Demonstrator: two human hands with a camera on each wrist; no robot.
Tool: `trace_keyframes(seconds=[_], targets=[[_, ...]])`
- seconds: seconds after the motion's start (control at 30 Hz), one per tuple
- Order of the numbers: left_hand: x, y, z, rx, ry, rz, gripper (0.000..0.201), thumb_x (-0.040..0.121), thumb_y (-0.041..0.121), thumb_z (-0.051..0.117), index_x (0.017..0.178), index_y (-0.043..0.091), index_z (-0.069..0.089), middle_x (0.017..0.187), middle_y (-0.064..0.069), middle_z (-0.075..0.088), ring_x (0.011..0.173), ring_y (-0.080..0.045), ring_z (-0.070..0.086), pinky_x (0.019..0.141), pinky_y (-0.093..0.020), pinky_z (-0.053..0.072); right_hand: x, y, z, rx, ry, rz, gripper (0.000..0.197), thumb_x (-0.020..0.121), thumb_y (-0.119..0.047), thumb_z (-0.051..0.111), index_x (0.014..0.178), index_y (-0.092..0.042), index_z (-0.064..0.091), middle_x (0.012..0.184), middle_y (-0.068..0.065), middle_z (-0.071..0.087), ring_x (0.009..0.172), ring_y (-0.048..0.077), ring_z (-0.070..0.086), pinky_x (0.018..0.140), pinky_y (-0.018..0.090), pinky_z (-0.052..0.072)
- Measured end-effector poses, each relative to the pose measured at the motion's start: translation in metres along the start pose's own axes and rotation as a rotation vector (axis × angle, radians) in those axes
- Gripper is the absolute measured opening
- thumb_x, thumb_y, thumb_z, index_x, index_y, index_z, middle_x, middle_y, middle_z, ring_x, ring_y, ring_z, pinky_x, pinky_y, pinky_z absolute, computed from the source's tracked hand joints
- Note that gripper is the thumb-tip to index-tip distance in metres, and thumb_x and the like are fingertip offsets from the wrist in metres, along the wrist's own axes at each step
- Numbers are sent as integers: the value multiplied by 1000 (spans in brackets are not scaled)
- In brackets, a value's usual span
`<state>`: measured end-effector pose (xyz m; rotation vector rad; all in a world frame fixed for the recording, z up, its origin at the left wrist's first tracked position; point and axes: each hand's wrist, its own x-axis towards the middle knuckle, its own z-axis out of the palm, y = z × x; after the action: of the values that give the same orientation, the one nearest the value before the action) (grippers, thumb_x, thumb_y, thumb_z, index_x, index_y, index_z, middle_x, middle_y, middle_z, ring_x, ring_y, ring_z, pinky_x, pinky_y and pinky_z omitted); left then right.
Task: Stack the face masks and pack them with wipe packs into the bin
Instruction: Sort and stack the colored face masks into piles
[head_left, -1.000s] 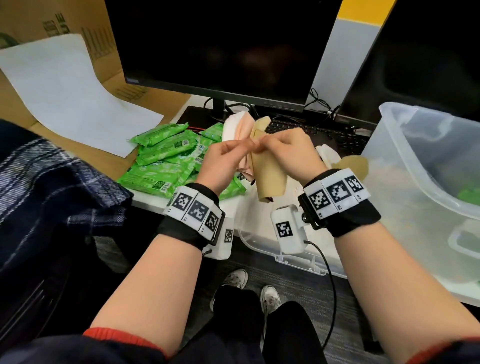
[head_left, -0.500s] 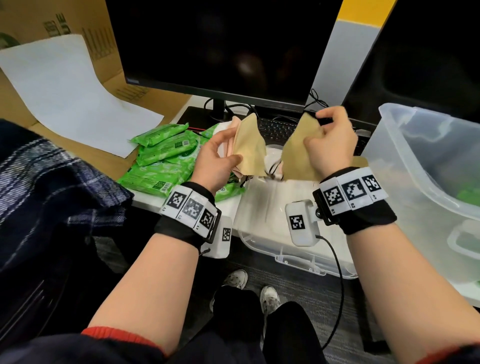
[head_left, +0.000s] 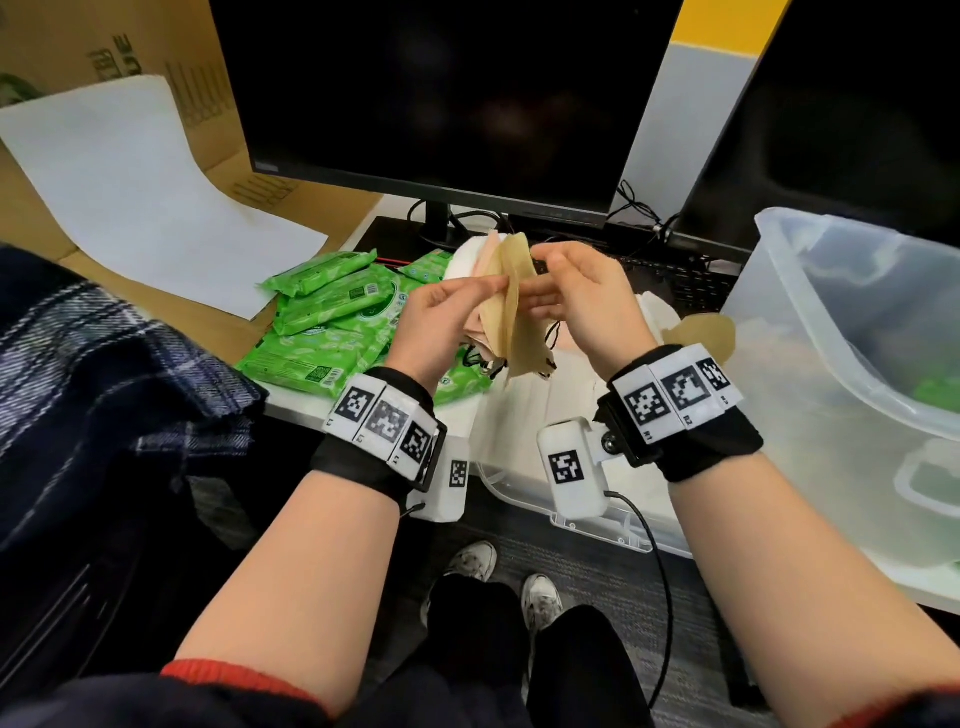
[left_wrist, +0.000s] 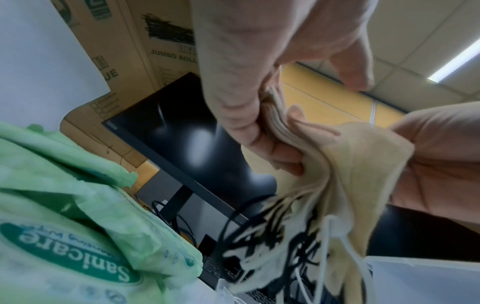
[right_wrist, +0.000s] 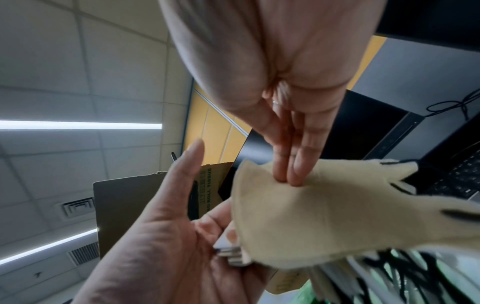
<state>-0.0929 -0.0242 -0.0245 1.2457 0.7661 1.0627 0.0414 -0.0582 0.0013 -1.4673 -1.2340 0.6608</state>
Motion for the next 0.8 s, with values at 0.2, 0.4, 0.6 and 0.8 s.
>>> trace_keyframes(seconds=[0.2,0.4,0.6,0.8], targets=[[-5,0,5,141,26,31,33,69,7,78,99,8,65,88,5,64,57,3,63,47,-14,48,-1,3,-9,-141,-148,-104,63,82,8,54,120,-42,44,78,2,60,77,17,60,86,34,52],[-2,-3,4,229,55,14,25,75,-10,62,94,5,66,78,0,64,49,2,58,45,-14,45,4,0,-11,-433,-109,-145,34,80,-7,66,98,-35,60,95,5,47,80,16,51,76,22,45],[-1,-2,-1,155,13,38,24,75,-6,68,97,3,67,87,-1,66,63,2,63,62,-16,53,4,1,-26,-463,4,-160,14,77,-20,72,84,-20,60,104,1,43,102,13,42,90,26,34],[-5,0,1,99,-32,25,22,75,-5,69,97,1,66,84,-2,68,61,-5,65,58,-26,55,4,-1,-29,-186,4,-129,20,80,-13,70,70,-24,56,75,-4,59,73,8,56,70,23,45]])
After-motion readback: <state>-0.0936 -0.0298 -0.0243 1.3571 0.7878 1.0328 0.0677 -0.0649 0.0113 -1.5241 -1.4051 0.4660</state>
